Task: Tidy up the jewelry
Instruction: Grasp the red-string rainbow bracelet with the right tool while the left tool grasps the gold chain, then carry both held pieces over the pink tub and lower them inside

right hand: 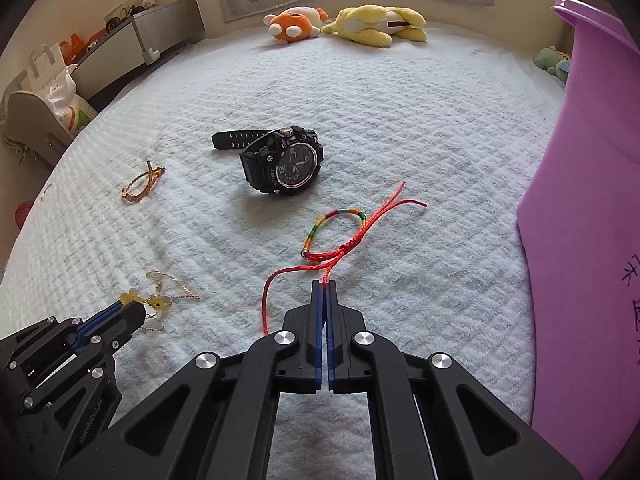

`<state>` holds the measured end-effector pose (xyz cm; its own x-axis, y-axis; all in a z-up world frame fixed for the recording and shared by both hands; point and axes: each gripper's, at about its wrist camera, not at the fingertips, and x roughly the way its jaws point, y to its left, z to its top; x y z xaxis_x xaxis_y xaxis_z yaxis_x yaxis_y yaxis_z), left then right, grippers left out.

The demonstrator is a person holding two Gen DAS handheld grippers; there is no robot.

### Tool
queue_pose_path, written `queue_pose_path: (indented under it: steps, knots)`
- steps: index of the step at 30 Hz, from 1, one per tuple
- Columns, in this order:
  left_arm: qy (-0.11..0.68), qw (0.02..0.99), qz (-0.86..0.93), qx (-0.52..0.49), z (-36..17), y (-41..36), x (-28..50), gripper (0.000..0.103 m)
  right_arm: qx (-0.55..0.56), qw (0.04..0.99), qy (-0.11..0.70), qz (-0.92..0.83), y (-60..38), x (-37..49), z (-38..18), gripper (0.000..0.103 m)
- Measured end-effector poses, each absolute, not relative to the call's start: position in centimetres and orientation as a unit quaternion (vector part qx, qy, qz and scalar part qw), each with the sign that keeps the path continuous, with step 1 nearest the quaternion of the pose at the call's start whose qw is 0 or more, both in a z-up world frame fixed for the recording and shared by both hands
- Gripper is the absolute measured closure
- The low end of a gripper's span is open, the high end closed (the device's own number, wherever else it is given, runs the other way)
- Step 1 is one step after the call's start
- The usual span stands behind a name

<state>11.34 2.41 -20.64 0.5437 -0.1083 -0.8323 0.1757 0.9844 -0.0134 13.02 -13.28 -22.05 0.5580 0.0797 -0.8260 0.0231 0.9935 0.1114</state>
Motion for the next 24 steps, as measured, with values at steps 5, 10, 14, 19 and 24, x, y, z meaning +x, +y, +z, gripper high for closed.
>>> queue_pose_path:
  steps: [5, 10, 14, 19, 24]
  knots:
    - [0.47, 0.877, -0.092, 0.033, -18.7, 3.4, 11.4, 0.099, 0.067, 0.878, 0.474, 0.011, -12.8, 12.0, -20.3, 0.101]
    - [0.46, 0.88, -0.112, 0.047, -15.8, 4.1, 10.9, 0.099, 0.077, 0.879, 0.471, 0.007, -12.1, 10.8, -17.8, 0.101]
    - [0.456, 0.878, -0.134, 0.061, -13.7, 4.5, 10.4, 0.099, 0.085, 0.879, 0.47, 0.006, -11.4, 9.6, -15.6, 0.101]
    - [0.455, 0.874, -0.155, 0.068, -10.6, 5.5, 9.6, 0.099, 0.093, 0.879, 0.468, 0.001, -10.7, 8.1, -12.7, 0.101]
    - [0.455, 0.871, -0.174, 0.071, -7.0, 6.4, 8.9, 0.099, 0.105, 0.879, 0.465, -0.01, -10.1, 6.3, -9.0, 0.101]
